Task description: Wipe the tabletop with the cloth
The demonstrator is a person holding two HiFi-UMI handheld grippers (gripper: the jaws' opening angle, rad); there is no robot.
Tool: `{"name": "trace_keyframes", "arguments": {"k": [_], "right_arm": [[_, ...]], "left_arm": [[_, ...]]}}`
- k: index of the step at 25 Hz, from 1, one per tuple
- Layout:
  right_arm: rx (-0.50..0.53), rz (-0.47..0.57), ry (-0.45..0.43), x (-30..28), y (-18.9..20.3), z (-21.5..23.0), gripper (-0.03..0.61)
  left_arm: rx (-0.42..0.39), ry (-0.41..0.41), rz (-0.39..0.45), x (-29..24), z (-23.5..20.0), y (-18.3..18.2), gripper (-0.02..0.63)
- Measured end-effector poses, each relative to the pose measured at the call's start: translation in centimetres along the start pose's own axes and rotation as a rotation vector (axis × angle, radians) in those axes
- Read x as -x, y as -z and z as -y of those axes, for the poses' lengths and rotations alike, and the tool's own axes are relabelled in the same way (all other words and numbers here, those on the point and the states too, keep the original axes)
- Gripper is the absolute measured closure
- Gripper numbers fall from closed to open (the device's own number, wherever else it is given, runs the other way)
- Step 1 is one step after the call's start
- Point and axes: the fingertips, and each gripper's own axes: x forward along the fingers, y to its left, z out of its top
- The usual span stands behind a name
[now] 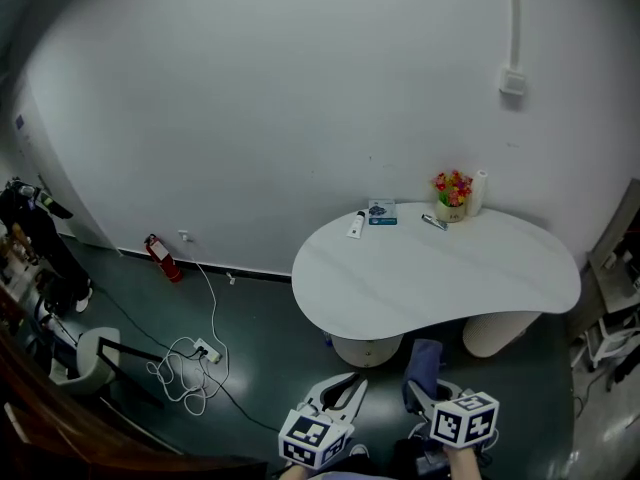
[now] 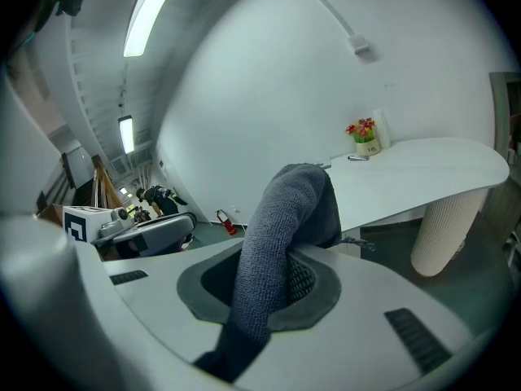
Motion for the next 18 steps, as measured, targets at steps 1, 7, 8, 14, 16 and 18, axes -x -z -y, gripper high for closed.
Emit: {"name": "trace_keyframes", "arguments": {"k": [1, 7, 8, 14, 16, 18], "right_arm": [[0.006, -0.009, 0.001, -0.3, -0.1, 0.3, 0.517], [0.065, -0.05, -0.016, -2.9, -2.0, 3.2, 0.517], [0.063, -0.052, -0.02, -3.3, -2.6, 4.1, 0.517], [0.084, -0.063, -0.054, -5.4, -8.1, 10.4, 0.517], [0.095, -0.067, -0.063, -5.8, -9.9, 12.6, 0.517], [0.092, -0.07, -0.075, -6.3, -11.6, 14.7, 0.517]], "left_arm": [[0.008, -0.001, -0.001, -0.4, -0.2, 0.0, 0.565], [0.073, -0.044, 0.002, -3.8, -2.3, -0.5, 0.565], [0.076, -0.052, 0.003, -4.7, -2.6, -0.7, 0.565], [0.071, -0.099, 0.018, -12.4, -3.7, -3.9, 0.565], [0.071, -0.117, 0.027, -15.1, -4.0, -5.1, 0.565], [0.071, -0.135, 0.029, -17.5, -4.1, -6.0, 0.565]]}}
